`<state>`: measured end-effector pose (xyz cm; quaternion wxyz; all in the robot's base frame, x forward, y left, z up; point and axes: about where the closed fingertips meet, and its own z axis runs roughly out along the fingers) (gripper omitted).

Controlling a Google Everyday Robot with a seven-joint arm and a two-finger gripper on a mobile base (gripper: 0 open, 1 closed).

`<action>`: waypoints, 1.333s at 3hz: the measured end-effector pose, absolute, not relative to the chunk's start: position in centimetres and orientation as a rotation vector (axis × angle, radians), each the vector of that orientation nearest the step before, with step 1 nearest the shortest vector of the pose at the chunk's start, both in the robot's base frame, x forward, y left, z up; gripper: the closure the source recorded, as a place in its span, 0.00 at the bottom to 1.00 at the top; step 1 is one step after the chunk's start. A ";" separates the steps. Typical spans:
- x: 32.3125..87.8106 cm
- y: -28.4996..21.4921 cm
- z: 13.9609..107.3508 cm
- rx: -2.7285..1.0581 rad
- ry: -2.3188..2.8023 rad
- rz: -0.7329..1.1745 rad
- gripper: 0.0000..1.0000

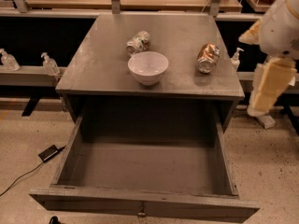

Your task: Place 7up can into top drawer

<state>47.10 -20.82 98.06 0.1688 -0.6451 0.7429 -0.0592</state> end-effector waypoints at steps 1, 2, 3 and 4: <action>54.5 -16.7 98.5 -2.048 1.845 -0.246 0.00; 61.3 -11.3 99.4 -2.161 1.592 -0.230 0.00; 63.3 -10.1 103.0 -2.112 1.500 -0.272 0.00; 63.3 -10.1 103.0 -2.112 1.500 -0.272 0.00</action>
Offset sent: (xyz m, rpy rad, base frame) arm 0.2239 0.1622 0.0731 0.0492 -0.3205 0.6301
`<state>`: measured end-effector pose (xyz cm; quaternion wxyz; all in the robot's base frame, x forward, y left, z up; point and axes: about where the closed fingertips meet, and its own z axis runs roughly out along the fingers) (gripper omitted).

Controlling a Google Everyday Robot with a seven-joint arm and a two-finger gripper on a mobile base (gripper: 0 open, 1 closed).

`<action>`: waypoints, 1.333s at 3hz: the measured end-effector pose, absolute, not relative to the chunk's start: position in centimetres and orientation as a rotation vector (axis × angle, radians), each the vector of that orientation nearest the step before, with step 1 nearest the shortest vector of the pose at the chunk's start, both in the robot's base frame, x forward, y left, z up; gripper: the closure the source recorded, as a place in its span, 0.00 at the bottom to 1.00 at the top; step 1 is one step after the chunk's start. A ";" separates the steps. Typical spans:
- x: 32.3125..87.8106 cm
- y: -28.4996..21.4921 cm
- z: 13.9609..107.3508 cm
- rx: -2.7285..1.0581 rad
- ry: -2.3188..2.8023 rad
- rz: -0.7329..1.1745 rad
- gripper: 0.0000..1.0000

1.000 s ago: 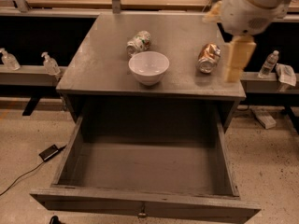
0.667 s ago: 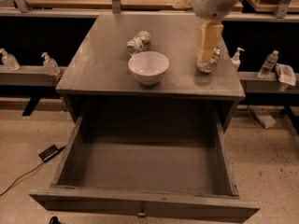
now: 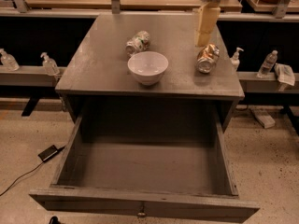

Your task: Place 7up can into top drawer

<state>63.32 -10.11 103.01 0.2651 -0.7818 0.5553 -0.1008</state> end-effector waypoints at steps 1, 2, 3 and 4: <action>67.8 -9.1 102.4 -2.231 1.333 -0.435 0.00; 73.4 -8.9 101.6 -2.345 1.178 -0.633 0.00; 77.7 -8.6 99.3 -2.491 1.013 -0.750 0.00; 79.8 -7.3 95.9 -2.628 0.794 -0.757 0.00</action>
Offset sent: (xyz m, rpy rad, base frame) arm 0.1827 0.0113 -0.0076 -0.6037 -0.4066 0.5173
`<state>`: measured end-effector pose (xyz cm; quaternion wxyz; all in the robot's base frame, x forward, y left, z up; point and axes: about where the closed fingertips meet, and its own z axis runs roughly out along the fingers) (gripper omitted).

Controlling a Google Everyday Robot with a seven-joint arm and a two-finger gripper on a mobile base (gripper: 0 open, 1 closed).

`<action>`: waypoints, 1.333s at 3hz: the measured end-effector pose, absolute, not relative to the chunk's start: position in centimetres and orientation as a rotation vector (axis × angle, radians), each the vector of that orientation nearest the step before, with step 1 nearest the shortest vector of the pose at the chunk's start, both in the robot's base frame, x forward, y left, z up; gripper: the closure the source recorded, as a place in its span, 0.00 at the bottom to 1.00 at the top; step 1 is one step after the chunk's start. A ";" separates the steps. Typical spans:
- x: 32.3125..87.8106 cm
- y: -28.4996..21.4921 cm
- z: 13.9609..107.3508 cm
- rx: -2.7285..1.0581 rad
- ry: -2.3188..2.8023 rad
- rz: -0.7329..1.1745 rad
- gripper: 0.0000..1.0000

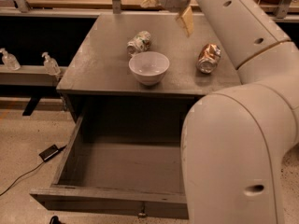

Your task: Place 7up can into top drawer

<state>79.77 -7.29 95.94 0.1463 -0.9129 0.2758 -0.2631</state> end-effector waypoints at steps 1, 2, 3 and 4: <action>80.2 -4.6 92.3 -2.753 0.494 -0.727 0.00; 81.1 -2.6 89.3 -2.810 0.319 -0.734 0.00; 82.7 -1.1 88.0 -2.802 0.257 -0.768 0.00; 84.0 1.2 87.4 -2.752 0.245 -0.750 0.02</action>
Offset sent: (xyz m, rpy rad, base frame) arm 0.0247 0.0707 -0.1006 -0.2323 -0.0120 0.4334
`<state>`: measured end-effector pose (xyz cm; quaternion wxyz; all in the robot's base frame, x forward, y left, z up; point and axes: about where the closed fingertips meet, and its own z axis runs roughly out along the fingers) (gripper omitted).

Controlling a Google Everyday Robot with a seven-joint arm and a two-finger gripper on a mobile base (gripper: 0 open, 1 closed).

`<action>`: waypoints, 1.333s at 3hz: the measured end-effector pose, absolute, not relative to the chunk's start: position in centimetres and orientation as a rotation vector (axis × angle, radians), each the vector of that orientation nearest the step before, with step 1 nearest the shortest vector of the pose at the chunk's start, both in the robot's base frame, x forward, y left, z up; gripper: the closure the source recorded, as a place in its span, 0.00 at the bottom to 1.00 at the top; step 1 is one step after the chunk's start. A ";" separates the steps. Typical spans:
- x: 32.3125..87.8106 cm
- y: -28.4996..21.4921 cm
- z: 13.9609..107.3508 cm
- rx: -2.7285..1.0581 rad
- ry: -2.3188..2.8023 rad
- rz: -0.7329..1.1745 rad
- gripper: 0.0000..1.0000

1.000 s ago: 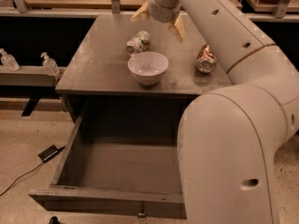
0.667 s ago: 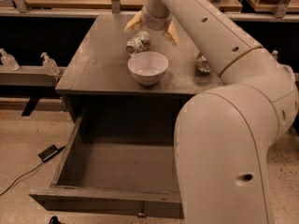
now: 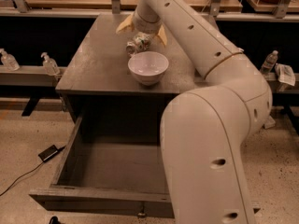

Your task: Place 7up can into top drawer

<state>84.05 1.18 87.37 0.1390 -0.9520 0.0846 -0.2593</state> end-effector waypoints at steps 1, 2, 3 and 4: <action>84.8 2.3 86.0 -2.741 0.274 -0.697 0.31; 85.1 2.7 85.2 -2.749 0.285 -0.681 0.55; 85.1 1.5 85.7 -2.688 0.376 -0.634 0.78; 83.2 -0.4 90.5 -2.517 0.394 -0.577 0.99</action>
Offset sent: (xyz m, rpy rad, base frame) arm 0.0188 0.0160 -0.0195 0.0266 0.0536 -0.0283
